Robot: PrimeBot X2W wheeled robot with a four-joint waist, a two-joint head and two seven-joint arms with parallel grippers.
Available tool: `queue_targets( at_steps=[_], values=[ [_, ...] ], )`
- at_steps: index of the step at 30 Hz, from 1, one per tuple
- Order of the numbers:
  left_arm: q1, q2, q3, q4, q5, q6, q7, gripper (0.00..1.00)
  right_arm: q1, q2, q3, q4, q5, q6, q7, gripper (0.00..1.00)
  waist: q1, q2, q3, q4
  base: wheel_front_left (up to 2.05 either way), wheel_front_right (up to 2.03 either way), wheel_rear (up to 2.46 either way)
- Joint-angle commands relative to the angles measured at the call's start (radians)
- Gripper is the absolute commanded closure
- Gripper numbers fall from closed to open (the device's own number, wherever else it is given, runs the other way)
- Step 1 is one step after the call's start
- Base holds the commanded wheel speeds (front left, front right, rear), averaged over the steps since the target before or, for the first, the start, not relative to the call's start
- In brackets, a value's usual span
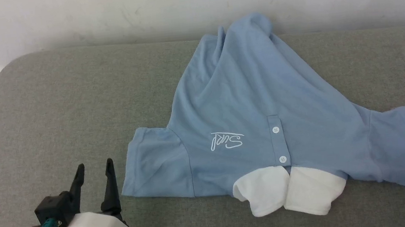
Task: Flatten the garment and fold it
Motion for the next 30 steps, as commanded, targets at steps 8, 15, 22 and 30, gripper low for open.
queue_targets(
  at_steps=[8, 15, 22, 30],
  values=[
    [0.054, 0.012, -0.032, -0.034, -0.093, -0.082, 0.114, 0.00, 0.021, 0.071, 0.014, -0.100, -0.015, -0.002, -0.285, 0.00, 0.0000, 0.0000, -0.035, -0.023, 0.00, 0.00, 0.00],
    [0.095, 0.067, -0.031, -0.132, -0.122, 0.005, 0.346, 0.00, 0.081, 0.182, -0.016, -0.252, -0.016, -0.002, -0.519, 0.00, 0.0000, 0.0000, -0.027, -0.046, 0.00, 0.00, 0.00],
    [0.091, 0.147, -0.060, -0.198, -0.118, 0.087, 0.619, 0.00, 0.140, 0.224, 0.052, -0.292, -0.031, -0.002, -0.563, 0.00, 0.0000, 0.0000, 0.009, -0.084, 0.00, 0.00, 0.00],
    [0.026, 0.159, -0.061, -0.150, -0.117, 0.110, 0.685, 0.00, 0.123, 0.243, 0.056, -0.279, -0.047, -0.002, -0.576, 0.00, 0.0000, 0.0000, 0.050, -0.114, 0.00, 0.00, 0.00]
  ],
)
